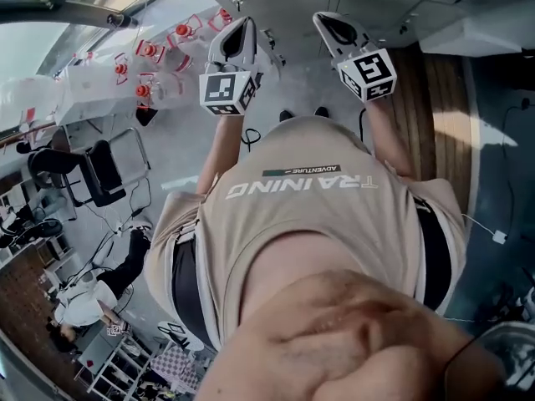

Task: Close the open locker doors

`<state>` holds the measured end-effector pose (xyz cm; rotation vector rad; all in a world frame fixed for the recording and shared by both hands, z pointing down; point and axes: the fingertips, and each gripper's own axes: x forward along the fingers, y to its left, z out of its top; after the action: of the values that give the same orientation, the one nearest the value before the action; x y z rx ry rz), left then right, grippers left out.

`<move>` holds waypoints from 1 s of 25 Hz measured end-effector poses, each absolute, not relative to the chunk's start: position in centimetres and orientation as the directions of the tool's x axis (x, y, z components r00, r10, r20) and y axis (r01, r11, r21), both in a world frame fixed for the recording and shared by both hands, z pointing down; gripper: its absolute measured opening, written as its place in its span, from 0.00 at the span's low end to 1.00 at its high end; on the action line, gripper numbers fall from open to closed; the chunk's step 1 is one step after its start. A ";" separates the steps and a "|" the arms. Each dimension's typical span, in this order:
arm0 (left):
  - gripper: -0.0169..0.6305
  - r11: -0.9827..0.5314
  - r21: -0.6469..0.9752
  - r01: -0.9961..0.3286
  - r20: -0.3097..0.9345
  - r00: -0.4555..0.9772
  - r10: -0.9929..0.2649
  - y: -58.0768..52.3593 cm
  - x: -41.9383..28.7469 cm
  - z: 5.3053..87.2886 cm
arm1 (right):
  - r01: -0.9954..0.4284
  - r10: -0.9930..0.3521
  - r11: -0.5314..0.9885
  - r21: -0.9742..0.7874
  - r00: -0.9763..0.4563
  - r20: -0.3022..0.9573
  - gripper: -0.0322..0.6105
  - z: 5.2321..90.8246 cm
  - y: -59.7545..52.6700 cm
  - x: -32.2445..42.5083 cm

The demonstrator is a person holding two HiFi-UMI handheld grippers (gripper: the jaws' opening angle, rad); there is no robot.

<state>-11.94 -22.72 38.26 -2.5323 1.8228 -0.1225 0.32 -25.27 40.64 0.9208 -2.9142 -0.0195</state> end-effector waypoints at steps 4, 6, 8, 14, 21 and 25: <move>0.03 -0.340 -0.055 -0.939 0.066 0.336 -0.939 -22.1 -11.8 38.8 | -0.582 -0.583 0.812 0.033 -0.809 0.070 0.07 40.5 -25.2 -0.1; 0.03 -0.344 -0.051 -0.938 0.067 0.340 -0.938 -21.5 -12.0 38.9 | -0.582 -0.581 0.813 0.016 -0.810 0.076 0.07 40.8 -24.8 -0.6; 0.03 -0.338 -0.034 -0.941 0.071 0.335 -0.940 -21.1 -12.4 39.4 | -0.567 -0.566 0.823 0.016 -0.819 0.094 0.07 41.3 -24.2 -1.4; 0.03 -0.322 0.092 -0.942 0.101 0.331 -0.938 -21.1 -13.5 41.8 | -0.539 -0.538 0.842 0.031 -0.832 0.134 0.07 42.3 -22.7 -3.0; 0.03 -0.338 0.045 -0.940 0.080 0.341 -0.937 -20.9 -13.6 40.5 | -0.544 -0.542 0.839 0.021 -0.831 0.121 0.07 41.3 -23.0 -2.8; 0.03 -0.337 0.037 -0.941 0.083 0.339 -0.937 -20.4 -13.6 40.8 | -0.524 -0.523 0.851 0.029 -0.842 0.131 0.07 41.6 -22.7 -3.7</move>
<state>-13.63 -20.45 40.75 -2.6330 1.8515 -0.0753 -3.73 -22.73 41.60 0.8226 -2.8923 0.0117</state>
